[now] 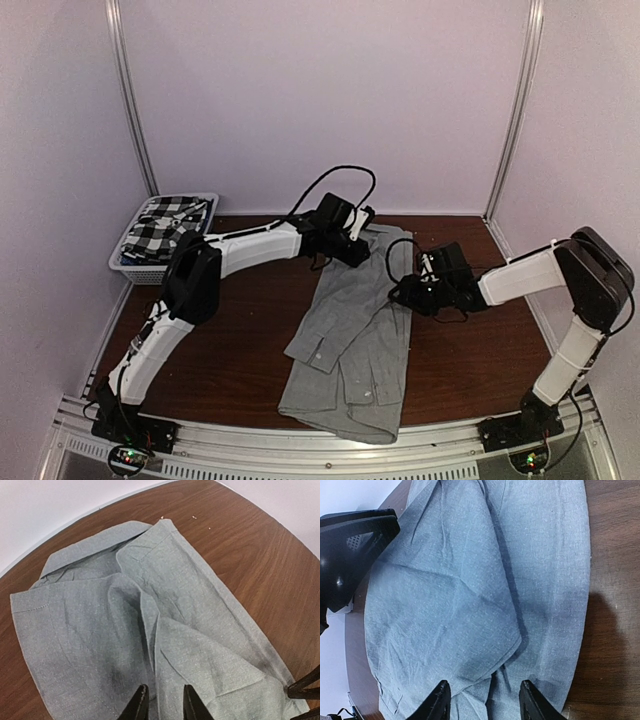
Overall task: Fold and stack the long sleeve shirts
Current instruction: Smooth out the rectangle-folded shirt at the center of the board.
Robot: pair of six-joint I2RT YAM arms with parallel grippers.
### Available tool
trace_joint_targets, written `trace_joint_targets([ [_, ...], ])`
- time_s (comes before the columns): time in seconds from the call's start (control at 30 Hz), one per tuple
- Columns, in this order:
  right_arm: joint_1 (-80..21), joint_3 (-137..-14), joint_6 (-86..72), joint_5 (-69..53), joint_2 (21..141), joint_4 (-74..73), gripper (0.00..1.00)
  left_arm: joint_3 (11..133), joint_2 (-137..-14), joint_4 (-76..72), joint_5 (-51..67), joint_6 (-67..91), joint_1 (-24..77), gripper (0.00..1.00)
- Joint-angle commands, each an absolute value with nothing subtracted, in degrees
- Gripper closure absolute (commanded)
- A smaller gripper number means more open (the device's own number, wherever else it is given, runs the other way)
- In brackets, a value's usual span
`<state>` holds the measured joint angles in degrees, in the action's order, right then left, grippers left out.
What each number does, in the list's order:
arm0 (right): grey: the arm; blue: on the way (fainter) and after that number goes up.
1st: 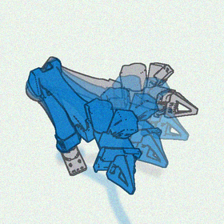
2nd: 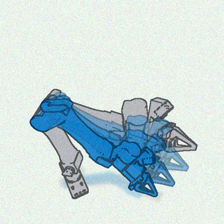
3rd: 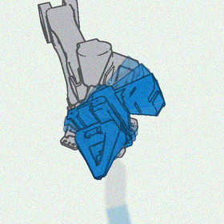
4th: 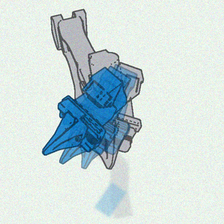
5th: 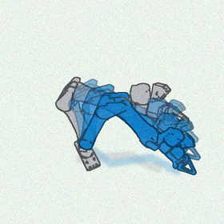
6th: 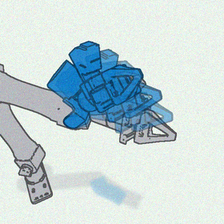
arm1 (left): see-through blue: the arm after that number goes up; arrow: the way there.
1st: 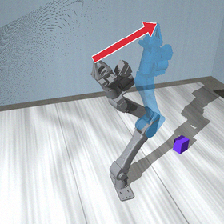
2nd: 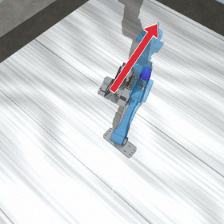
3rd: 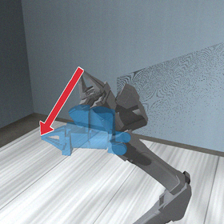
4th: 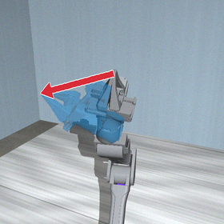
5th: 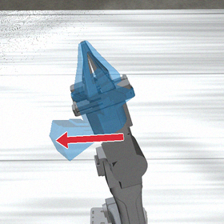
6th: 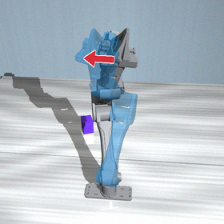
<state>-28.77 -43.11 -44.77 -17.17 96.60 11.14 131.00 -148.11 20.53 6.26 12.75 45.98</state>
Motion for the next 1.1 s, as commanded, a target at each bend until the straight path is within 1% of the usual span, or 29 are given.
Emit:
trace_joint_targets([
  [0.0, -28.23, -45.79, -44.13, -16.62, 97.81, 11.26, 0.52, 133.37, -148.97, 17.33, 7.07, 11.43, 46.23, 0.79],
  [0.1, -28.14, -46.93, -44.03, -16.66, 98.95, 11.07, 0.52, 133.67, -148.98, 17.04, 7.09, 11.39, 46.13, 0.87],
  [0.37, -27.17, -48.63, -44.07, -16.32, 100.51, 10.9, 0.53, 134.3, -148.71, 17.09, 6.93, 11.32, 45.88, 0.99],
  [0.43, -27.07, -48.88, -44.01, -16.33, 100.69, 10.83, 0.54, 134.3, -148.73, 17.12, 7.1, 11.34, 45.73, 1.0],
  [0.47, -27.07, -49.13, -44.01, -16.36, 100.92, 10.75, 0.54, 134.3, -148.64, 17.2, 7.29, 11.22, 45.71, 0.96],
  [0.6, -27.06, -49.22, -44.2, -16.74, 101.21, 11.02, 0.6, 134.01, -148.75, 17.81, 7.24, 10.82, 45.7, 0.67],
  [0.67, -27.07, -49.22, -44.33, -16.89, 101.33, 11.07, 0.64, 133.7, -148.84, 17.81, 6.92, 10.76, 45.7, 0.59],
  [0.73, -27.05, -49.28, -44.3, -17.03, 101.38, 11.16, 0.68, 133.68, -149.2, 17.87, 7.16, 10.85, 45.7, 0.56],
  [0.93, -27.09, -49.05, -44.36, -16.96, 101.06, 10.99, 0.79, 133.94, -150.65, 17.54, 6.71, 11.09, 45.7, 0.56],
  [1.07, -27.07, -48.89, -44.3, -17.04, 100.75, 10.73, 0.83, 134.09, -151.47, 17.31, 7.15, 11.17, 45.7, 0.58],
])
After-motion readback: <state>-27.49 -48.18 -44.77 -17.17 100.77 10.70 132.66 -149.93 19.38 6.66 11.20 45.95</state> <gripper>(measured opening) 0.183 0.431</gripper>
